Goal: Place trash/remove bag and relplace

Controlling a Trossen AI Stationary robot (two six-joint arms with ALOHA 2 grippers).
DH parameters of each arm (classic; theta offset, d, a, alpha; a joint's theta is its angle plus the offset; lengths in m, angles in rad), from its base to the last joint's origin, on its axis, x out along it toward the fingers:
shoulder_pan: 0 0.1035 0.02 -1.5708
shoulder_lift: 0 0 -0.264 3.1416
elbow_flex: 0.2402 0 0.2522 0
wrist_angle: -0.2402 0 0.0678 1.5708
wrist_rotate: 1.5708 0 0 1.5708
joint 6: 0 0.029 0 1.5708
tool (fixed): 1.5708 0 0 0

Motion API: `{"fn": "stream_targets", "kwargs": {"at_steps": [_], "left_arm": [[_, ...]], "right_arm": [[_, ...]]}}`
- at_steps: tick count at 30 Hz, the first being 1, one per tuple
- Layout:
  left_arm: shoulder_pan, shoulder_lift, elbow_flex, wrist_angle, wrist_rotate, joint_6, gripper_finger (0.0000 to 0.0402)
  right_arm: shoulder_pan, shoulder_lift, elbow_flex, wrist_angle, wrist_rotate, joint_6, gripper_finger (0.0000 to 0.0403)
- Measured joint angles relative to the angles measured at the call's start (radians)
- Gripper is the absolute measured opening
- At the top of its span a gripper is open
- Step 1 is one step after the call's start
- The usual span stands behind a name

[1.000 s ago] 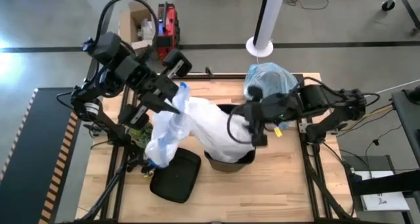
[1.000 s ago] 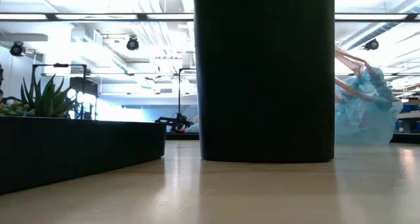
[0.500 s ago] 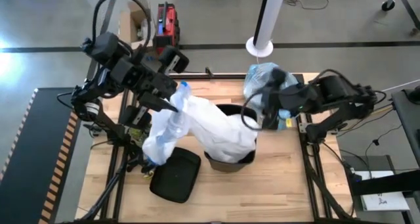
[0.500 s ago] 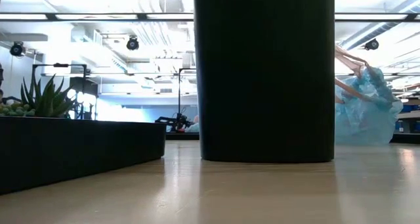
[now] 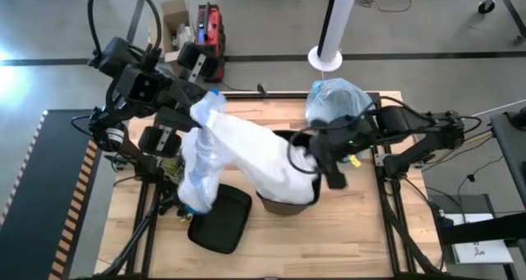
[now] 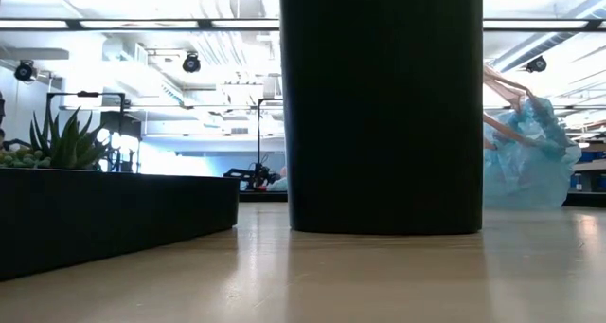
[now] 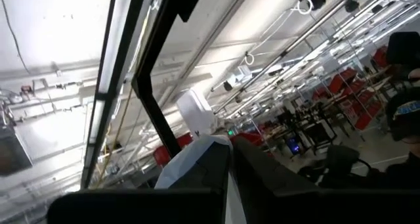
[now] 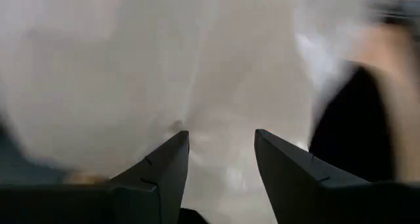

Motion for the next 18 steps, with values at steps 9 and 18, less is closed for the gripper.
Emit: {"fn": "stream_targets", "kwargs": {"at_steps": [9,18], "left_arm": [[0.0,0.001,-0.005,-0.088,-0.001,-0.003,0.001],[0.0,0.004,-0.083,-0.081,-0.107,0.01,0.001]], "right_arm": [[-0.005,-0.067,0.07,-0.119,0.498,-0.054,0.0168],[-0.054,-0.044,0.005,-0.06,0.158,-0.026,0.0146]]}}
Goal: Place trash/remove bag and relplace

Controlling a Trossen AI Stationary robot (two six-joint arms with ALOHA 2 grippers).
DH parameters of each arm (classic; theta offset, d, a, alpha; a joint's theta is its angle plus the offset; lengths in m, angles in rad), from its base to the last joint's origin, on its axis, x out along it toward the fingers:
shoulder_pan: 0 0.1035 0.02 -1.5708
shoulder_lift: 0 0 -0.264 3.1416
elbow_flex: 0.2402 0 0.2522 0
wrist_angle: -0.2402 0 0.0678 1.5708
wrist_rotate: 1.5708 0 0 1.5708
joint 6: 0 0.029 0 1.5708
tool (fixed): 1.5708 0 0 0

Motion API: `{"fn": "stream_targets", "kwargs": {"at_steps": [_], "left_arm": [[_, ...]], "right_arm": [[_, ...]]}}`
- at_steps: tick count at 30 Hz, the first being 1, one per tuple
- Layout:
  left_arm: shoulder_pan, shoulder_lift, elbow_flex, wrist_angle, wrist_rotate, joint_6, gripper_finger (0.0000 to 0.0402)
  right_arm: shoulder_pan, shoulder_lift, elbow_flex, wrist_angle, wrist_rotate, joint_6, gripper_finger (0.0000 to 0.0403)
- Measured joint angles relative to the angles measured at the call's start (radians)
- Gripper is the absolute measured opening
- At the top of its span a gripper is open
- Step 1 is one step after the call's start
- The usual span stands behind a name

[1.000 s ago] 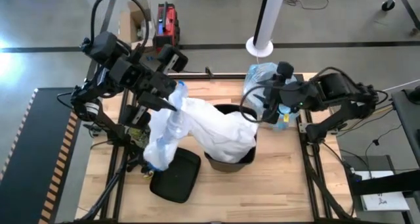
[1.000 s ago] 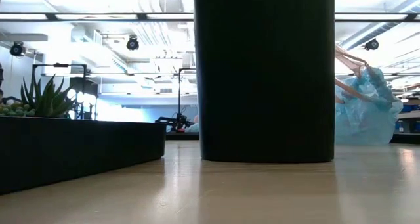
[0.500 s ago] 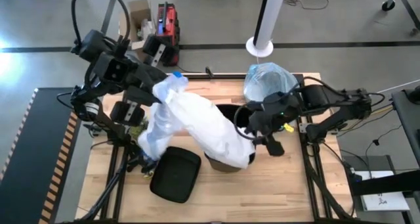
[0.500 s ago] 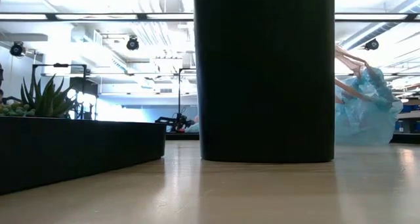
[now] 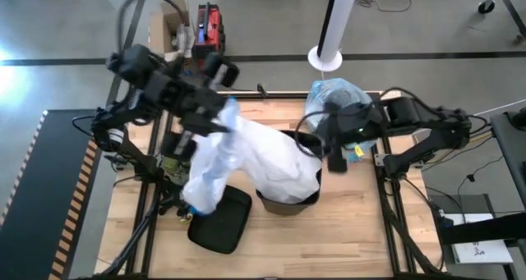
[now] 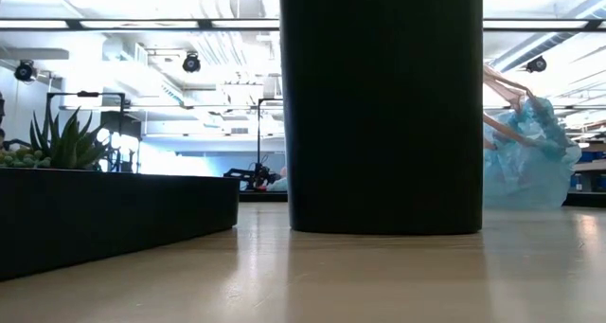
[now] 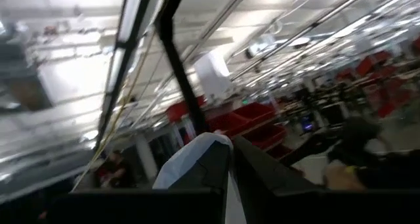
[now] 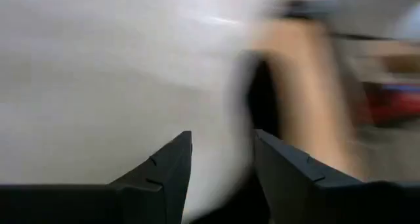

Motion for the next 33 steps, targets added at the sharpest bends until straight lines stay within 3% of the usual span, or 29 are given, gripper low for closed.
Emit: {"fn": "stream_targets", "kwargs": {"at_steps": [2,3,9,15,19,23,25,29,33], "left_arm": [[0.001,0.002,-0.035,0.009,-0.058,0.017,0.001],[0.001,0.003,-0.053,0.026,-0.086,0.025,0.001],[0.001,0.001,-0.11,0.233,-0.287,-0.031,0.0011],[0.002,0.0,-0.125,0.255,-0.566,-0.075,0.0011],[0.002,0.0,-0.128,0.249,-0.694,-0.153,0.0011],[0.002,0.0,-0.119,0.256,-0.751,-0.176,0.0011],[0.002,0.0,-0.119,0.253,-0.758,-0.213,0.0011],[-0.001,0.0,-0.121,0.187,-0.758,-0.289,0.0011],[-0.002,-0.001,-0.122,0.068,-0.758,-0.304,0.0011]], "right_arm": [[0.006,0.016,0.0,-0.006,-0.127,0.022,0.0143],[0.008,0.019,0.0,-0.024,-0.127,0.049,0.0142],[0.013,-0.001,0.075,-0.244,0.151,0.156,0.0144],[0.089,-0.065,0.08,0.003,0.158,0.112,0.0163],[0.147,-0.081,0.08,0.141,0.16,0.063,0.0175],[0.207,-0.073,0.068,0.291,0.17,0.049,0.0181],[0.233,-0.05,0.058,0.317,0.23,0.031,0.0181],[0.249,0.013,0.008,0.248,0.409,0.026,0.0182],[0.248,0.069,-0.033,0.071,0.53,0.138,0.0188]]}}
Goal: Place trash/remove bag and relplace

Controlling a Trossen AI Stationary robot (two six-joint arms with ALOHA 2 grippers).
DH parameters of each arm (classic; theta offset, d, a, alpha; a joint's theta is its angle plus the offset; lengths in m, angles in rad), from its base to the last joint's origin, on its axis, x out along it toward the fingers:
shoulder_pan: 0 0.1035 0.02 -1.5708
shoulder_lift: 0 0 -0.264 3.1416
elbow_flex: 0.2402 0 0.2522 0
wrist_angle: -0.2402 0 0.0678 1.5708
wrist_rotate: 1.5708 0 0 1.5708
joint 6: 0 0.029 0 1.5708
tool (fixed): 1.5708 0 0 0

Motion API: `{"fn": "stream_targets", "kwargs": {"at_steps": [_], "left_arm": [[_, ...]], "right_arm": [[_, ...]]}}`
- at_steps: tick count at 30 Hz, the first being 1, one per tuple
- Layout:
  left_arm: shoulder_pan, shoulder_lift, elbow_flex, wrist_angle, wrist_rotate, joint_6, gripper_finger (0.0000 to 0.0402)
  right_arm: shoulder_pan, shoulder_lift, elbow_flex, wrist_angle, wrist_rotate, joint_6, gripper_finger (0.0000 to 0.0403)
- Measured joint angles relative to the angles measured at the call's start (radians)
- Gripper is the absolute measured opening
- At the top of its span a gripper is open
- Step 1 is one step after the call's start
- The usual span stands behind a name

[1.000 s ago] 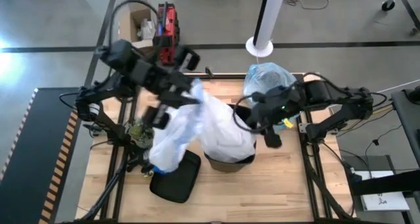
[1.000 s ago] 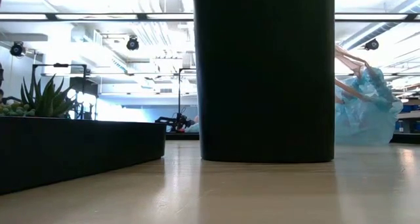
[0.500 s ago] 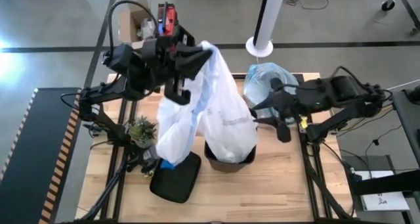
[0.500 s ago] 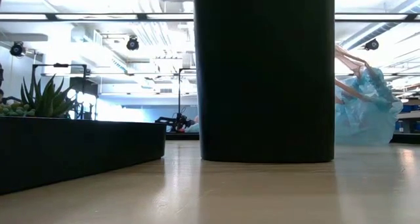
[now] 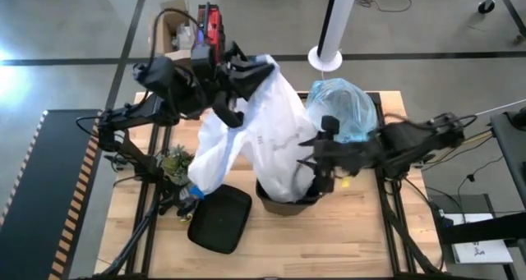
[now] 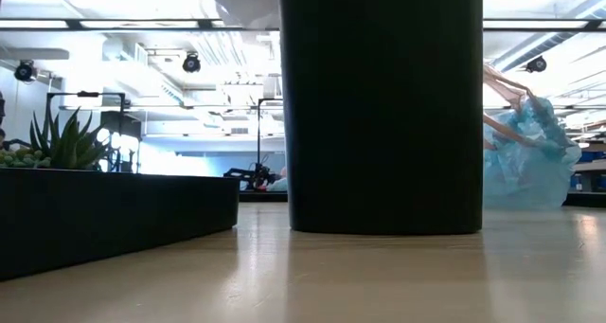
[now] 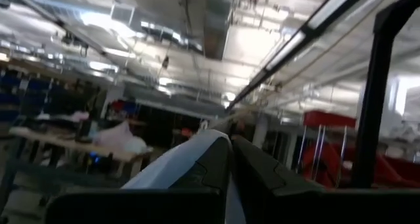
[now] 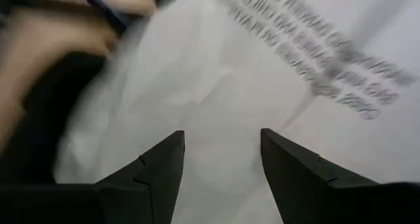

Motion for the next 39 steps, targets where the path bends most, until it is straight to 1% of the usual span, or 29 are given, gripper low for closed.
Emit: {"fn": "stream_targets", "kwargs": {"at_steps": [2,5,7,9,13,16,18,21,23,24,26,29,30,32,34,37,39], "left_arm": [[0.0,0.0,-0.001,-0.062,0.0,-0.001,0.0011],[-0.004,-0.004,-0.001,-0.172,0.0,-0.002,0.0011],[-0.007,-0.005,-0.001,-0.237,0.0,-0.002,0.0011],[-0.011,-0.003,-0.009,-0.276,0.0,-0.001,0.0011],[-0.015,0.0,-0.02,-0.282,0.001,-0.001,0.0011],[-0.015,-0.001,-0.018,-0.275,0.011,0.003,0.0011],[-0.018,-0.001,-0.018,-0.272,0.027,0.002,0.0011],[-0.024,-0.001,-0.018,-0.27,0.065,0.002,0.0011],[-0.03,-0.001,-0.018,-0.265,0.092,0.002,0.001],[-0.033,-0.001,-0.018,-0.265,0.101,0.002,0.001],[-0.039,-0.001,-0.018,-0.265,0.11,0.002,0.001],[-0.045,-0.001,-0.018,-0.253,0.11,0.009,0.001],[-0.046,-0.001,-0.018,-0.247,0.11,0.009,0.001],[-0.048,-0.001,-0.018,-0.234,0.119,0.009,0.001],[-0.049,-0.001,-0.018,-0.214,0.151,0.005,0.001],[-0.054,-0.001,-0.018,-0.179,0.191,0.003,0.001],[-0.055,-0.001,-0.018,-0.167,0.193,0.003,0.001]], "right_arm": [[0.001,0.018,-0.008,-0.105,0.032,0.06,0.0192],[0.008,0.016,-0.007,-0.212,0.053,0.147,0.0199],[0.02,0.001,0.002,-0.212,0.073,0.164,0.0205],[0.045,-0.02,0.013,-0.178,0.099,0.145,0.021],[0.101,-0.06,0.032,0.032,0.187,-0.013,0.0221],[0.121,-0.078,0.033,0.256,0.292,-0.193,0.0226],[0.118,-0.084,0.033,0.399,0.311,-0.328,0.0225],[0.097,-0.08,0.033,0.609,0.304,-0.527,0.0215],[0.078,-0.073,0.033,0.699,0.298,-0.641,0.0205],[0.064,-0.071,0.033,0.726,0.28,-0.67,0.0199],[0.035,-0.071,0.033,0.737,0.208,-0.664,0.0188],[-0.011,-0.071,0.033,0.724,0.035,-0.569,0.0173],[-0.023,-0.068,0.033,0.724,-0.006,-0.548,0.0169],[-0.045,-0.061,0.033,0.744,-0.011,-0.541,0.0163],[-0.072,-0.059,0.033,0.752,-0.005,-0.539,0.0161],[-0.102,-0.061,0.033,0.761,-0.038,-0.516,0.0161],[-0.115,-0.06,0.033,0.762,-0.056,-0.512,0.0163]]}}
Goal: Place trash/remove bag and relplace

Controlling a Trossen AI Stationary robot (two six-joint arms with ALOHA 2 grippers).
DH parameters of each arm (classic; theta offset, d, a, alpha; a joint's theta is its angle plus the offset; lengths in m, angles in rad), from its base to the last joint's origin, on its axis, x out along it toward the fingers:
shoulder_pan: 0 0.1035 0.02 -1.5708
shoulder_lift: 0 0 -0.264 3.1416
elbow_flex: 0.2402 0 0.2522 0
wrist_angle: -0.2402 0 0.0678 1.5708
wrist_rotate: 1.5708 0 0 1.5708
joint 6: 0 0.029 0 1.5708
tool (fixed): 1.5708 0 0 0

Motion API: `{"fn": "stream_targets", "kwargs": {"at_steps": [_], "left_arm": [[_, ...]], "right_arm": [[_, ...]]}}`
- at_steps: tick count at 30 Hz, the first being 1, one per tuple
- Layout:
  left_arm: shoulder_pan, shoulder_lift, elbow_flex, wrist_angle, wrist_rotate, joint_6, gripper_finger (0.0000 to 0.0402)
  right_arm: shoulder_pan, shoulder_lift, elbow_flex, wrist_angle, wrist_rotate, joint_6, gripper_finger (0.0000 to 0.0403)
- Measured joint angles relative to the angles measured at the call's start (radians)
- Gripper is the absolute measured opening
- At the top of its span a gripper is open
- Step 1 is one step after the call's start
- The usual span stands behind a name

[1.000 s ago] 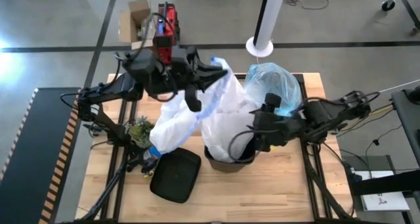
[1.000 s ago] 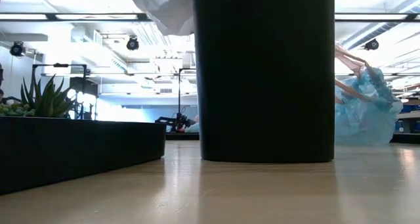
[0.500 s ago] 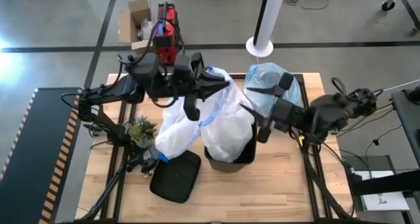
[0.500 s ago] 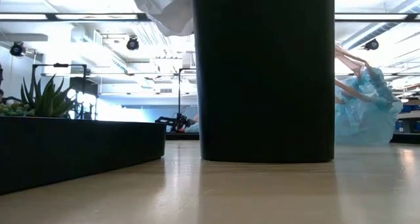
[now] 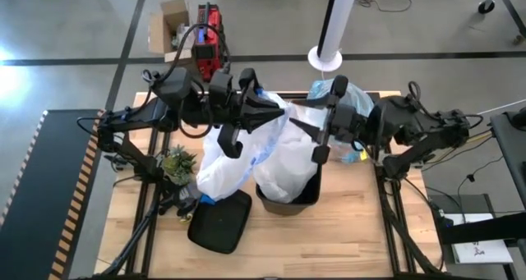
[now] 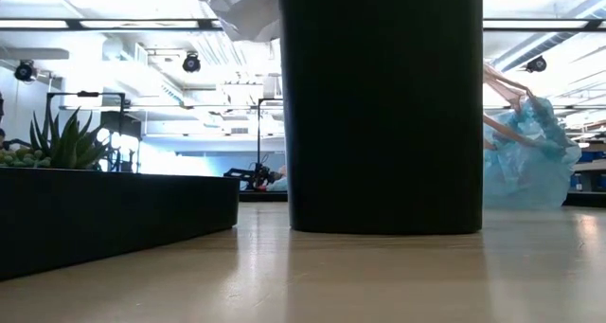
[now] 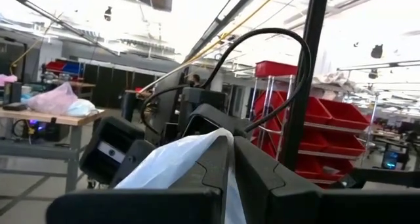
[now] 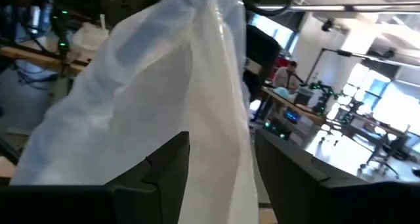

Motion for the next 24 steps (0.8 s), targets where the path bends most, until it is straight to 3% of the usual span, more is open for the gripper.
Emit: {"fn": "stream_targets", "kwargs": {"at_steps": [8,12,16,20,24], "left_arm": [[0.0,0.0,0.0,0.001,0.0,0.005,0.001],[0.0,0.007,0.0,0.007,0.0,0.028,0.001],[-0.002,0.015,-0.002,0.002,0.0,0.064,0.0025],[-0.004,0.014,-0.002,-0.013,0.0,0.116,0.0065],[-0.022,-0.016,-0.003,-0.074,-0.048,0.236,0.0112]], "right_arm": [[-0.009,0.0,0.0,0.031,-0.016,-0.001,0.0181],[-0.034,0.02,0.0,0.032,-0.121,0.0,0.0175],[-0.05,0.046,-0.001,0.038,-0.137,-0.007,0.012],[-0.067,0.046,-0.001,0.054,-0.13,-0.013,0.0023],[-0.061,0.024,-0.002,0.053,-0.137,-0.027,0.0011]]}}
